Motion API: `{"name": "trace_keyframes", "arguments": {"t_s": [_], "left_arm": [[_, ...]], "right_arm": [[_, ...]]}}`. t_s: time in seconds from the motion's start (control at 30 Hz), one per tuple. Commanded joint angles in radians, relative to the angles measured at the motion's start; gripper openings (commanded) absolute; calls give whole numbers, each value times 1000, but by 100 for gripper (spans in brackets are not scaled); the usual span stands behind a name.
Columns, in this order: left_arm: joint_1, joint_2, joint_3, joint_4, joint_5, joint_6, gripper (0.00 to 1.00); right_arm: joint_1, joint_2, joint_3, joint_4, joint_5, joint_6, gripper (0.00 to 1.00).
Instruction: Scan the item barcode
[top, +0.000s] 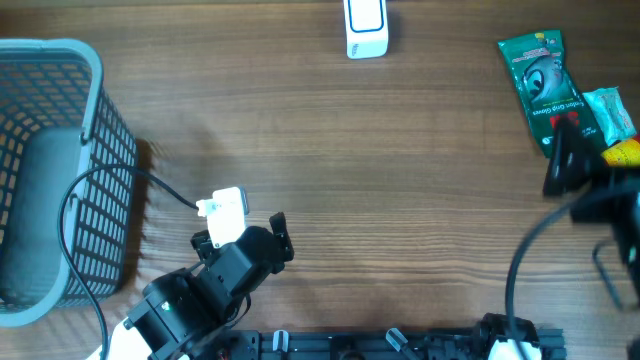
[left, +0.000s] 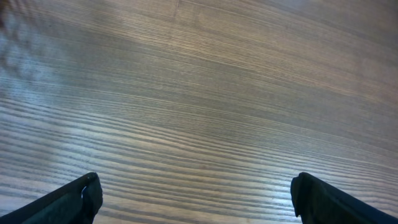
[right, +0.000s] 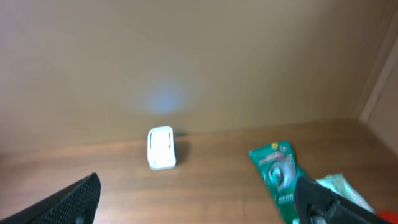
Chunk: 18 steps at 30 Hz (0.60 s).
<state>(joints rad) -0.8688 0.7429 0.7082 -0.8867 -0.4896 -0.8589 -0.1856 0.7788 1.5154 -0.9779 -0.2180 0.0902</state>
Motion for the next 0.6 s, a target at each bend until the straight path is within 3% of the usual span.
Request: {"name": "trace_keyframes", "arguments": {"t_s": [0.0, 0.13, 0.27, 0.37, 0.57], "left_arm": [[-3, -2, 6, 2, -20, -13, 100], [-3, -2, 6, 2, -20, -13, 100], [-3, -2, 6, 2, -20, -13, 100], [-3, -2, 6, 2, -20, -13, 100], [-3, -2, 6, 2, -20, -13, 100]], "right_arm": [[3, -49, 0, -153, -16, 21, 100], [4, -59, -34, -336, 3, 14, 100], [33, -69, -189, -239, -17, -21, 100], [98, -144, -445, 48, -82, -19, 100], [170, -459, -1032, 751, -116, 26, 100]]}}
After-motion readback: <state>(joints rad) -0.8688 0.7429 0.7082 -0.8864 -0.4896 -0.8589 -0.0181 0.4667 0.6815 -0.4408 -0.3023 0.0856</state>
